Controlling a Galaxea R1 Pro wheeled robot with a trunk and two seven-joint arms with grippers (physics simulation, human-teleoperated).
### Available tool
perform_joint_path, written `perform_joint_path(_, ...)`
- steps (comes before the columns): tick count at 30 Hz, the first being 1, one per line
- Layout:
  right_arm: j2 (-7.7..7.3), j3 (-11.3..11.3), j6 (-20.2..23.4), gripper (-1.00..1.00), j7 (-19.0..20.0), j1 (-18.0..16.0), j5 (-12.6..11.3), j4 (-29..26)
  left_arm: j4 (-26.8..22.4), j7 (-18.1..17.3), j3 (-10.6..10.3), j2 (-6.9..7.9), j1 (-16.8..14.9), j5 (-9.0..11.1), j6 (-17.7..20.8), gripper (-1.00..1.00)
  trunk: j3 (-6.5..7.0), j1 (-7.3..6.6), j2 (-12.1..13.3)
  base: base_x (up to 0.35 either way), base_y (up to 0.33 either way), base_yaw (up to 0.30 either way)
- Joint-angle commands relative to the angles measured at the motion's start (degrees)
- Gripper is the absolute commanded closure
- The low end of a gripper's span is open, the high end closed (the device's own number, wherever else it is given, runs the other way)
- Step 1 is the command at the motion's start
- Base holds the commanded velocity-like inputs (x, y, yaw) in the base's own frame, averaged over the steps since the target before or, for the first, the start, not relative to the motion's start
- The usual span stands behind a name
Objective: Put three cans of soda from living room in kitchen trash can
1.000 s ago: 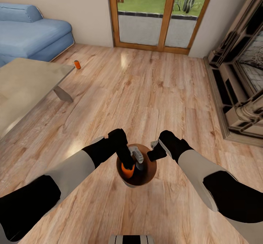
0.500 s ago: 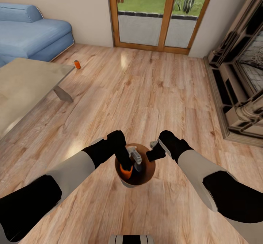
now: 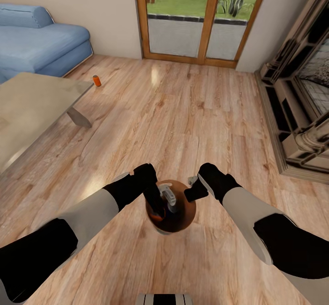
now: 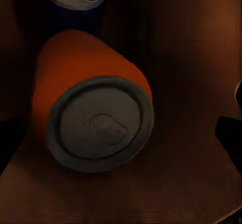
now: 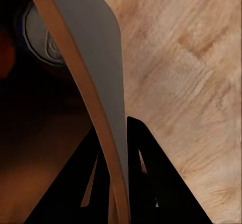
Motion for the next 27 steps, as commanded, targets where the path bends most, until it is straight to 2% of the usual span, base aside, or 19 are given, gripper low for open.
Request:
perform_joint_path(1,0.01,-0.3,0.4,1.0,0.5,0.0,-2.2,0.0,0.0,0.0,0.0,0.03,0.0,-0.4,-0.1,-1.0,0.0,0.0,0.0,0.0,0.0,0.0)
perform_joint_path(14,-0.07,-0.5,0.4,1.0,0.5,0.0,-2.2,0.0,-0.8,-0.1,0.1,0.57,0.0,-0.3,-0.2,-1.0,0.0,0.0,0.0,0.0,0.0,0.0)
perform_joint_path(19,-0.15,-0.6,0.4,1.0,0.5,0.1,-2.3,0.0,-4.3,-0.3,0.6,0.8,0.0,-0.2,-0.2,-1.0,0.0,0.0,0.0,0.0,0.0,0.0)
perform_joint_path(21,-0.28,-0.6,0.4,1.0,0.5,0.1,-2.3,0.0,-7.9,-0.5,0.8,1.02,0.0,0.0,-0.1,-1.0,0.0,0.0,0.0,0.0,0.0,0.0)
perform_joint_path(24,-0.43,-0.6,0.4,1.0,0.5,0.1,-2.3,0.0,-11.8,-0.9,1.4,2.72,0.0,0.2,0.3,-1.0,0.0,0.0,0.0,0.0,0.0,0.0)
perform_joint_path(25,-0.52,-0.6,0.4,1.0,0.5,0.1,-2.3,0.0,-14.5,-1.6,2.8,4.58,0.1,0.3,0.6,-1.0,0.0,0.0,0.0,0.0,0.0,0.0)
perform_joint_path(26,-0.57,-0.6,0.4,1.0,0.5,0.1,-2.3,0.0,-16.0,-2.1,3.9,5.52,0.1,0.3,0.8,-1.0,0.0,0.0,0.0,0.0,0.0,0.0)
perform_joint_path(27,-0.65,-0.7,0.4,1.0,0.5,0.1,-2.3,0.0,-18.8,-3.2,6.7,7.38,0.1,0.3,1.2,-1.0,0.0,0.0,0.0,0.0,0.0,0.0)
